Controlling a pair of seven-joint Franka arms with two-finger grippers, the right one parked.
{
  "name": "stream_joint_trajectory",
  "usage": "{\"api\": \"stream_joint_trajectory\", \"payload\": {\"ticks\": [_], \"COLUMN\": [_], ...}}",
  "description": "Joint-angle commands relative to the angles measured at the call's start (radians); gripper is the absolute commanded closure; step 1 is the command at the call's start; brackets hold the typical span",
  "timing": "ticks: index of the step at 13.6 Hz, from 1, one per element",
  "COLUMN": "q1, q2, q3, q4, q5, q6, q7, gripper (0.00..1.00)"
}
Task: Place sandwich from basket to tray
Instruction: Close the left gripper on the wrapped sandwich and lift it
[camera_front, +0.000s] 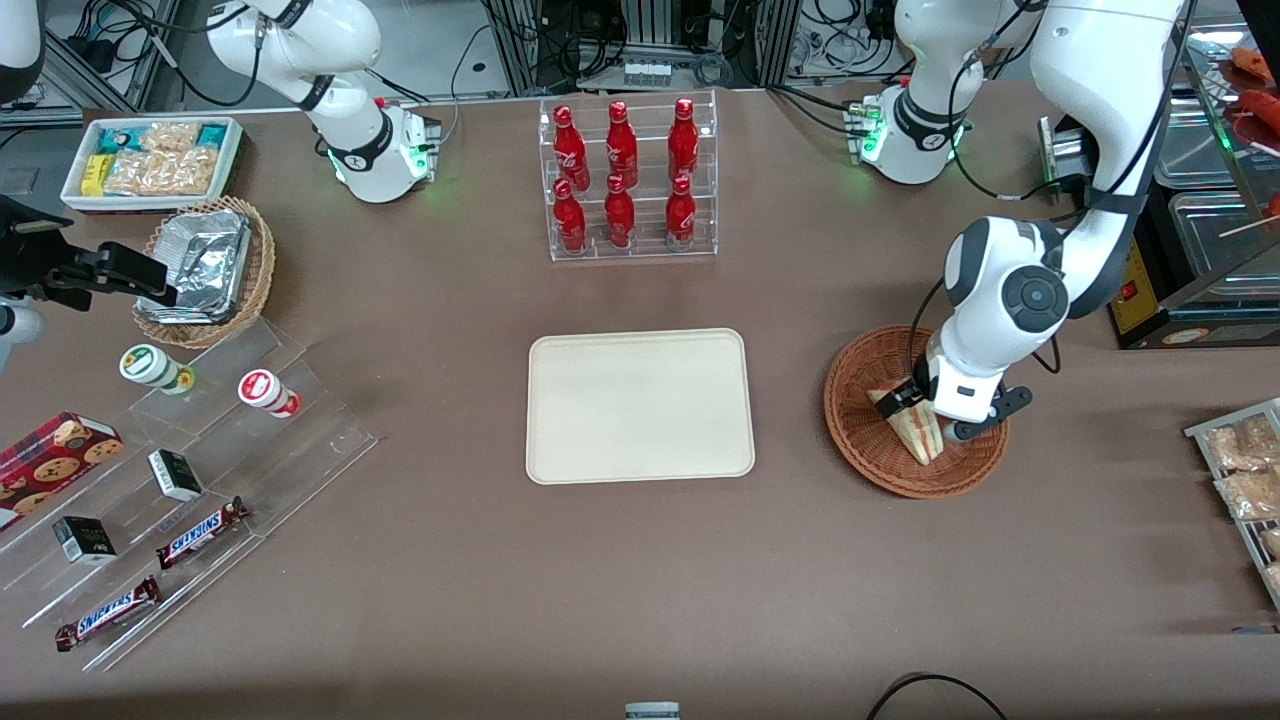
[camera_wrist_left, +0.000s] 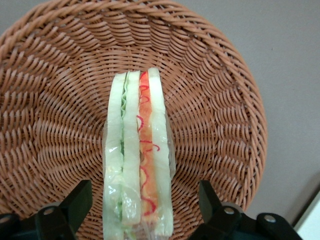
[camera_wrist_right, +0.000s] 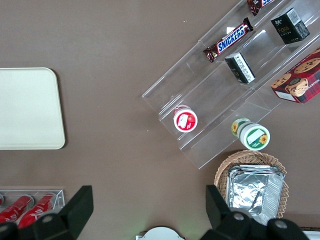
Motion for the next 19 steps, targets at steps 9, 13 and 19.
{"api": "stream_joint_trajectory", "payload": {"ticks": [9,13,19], "q1": [-0.005,-0.072,-0.255], "q2": [-0.053,-0.023,0.199], "q3": [-0.010,-0.026,-0.053], "q4": [0.153,0.319,0.575], "q5": [0.043,0.032,0.026], "q6": [-0.235,-0.370,-0.471], "q7": [-0.002,0.012,0.080], "gripper": [1.00,1.00,1.00]}}
